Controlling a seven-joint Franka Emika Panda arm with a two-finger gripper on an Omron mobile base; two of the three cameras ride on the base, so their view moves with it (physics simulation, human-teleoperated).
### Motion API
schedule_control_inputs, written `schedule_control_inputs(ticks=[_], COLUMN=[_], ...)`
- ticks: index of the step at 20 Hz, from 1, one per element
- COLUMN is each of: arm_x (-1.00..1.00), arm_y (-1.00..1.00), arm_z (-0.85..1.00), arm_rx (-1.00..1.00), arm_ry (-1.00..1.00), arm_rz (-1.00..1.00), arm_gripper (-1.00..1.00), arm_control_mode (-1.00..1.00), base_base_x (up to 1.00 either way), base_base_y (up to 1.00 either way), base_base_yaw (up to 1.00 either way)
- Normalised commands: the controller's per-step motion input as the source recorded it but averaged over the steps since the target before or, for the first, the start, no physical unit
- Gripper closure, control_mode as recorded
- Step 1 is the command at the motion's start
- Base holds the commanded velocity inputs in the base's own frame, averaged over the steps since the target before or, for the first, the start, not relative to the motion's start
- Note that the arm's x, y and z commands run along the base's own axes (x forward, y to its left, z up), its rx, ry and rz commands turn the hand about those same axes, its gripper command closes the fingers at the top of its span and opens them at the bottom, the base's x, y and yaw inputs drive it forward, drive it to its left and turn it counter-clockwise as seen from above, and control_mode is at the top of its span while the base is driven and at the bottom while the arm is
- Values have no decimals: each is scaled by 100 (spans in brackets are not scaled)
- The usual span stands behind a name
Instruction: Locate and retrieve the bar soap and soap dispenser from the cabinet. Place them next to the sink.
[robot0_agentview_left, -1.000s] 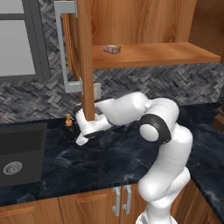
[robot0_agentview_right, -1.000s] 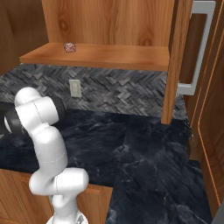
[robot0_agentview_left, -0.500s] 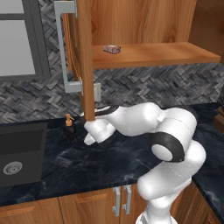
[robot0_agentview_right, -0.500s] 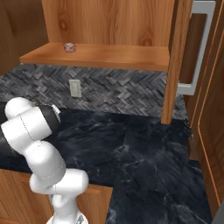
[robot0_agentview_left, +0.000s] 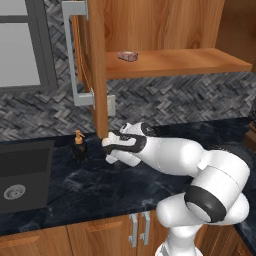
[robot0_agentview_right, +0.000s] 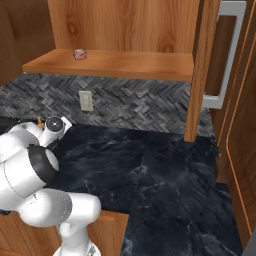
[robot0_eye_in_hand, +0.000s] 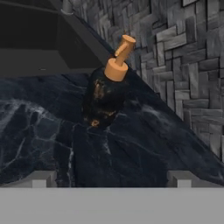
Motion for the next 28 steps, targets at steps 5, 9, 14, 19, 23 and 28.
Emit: schedule_control_inputs(ticks=[5, 9, 14, 19, 23, 28], arm_x=[-6, -4, 0, -21, -30, -29], arm_y=[-37, -33, -26, -2, -11, -22], arm_z=[37, 30, 23, -4, 8, 10], arm_rx=[-5, -5, -4, 0, -2, 0], arm_ry=[11, 18, 19, 1, -7, -11], arm_rz=[-17, -19, -20, -12, -15, -25], arm_gripper=[-100, -100, -100, -100, -100, -100], arm_control_mode=[-100, -100, -100, -100, -100, -100], base_base_x=[0, 0, 0, 0, 0, 0], base_base_y=[0, 0, 0, 0, 0, 0], base_base_yaw=[0, 0, 0, 0, 0, 0])
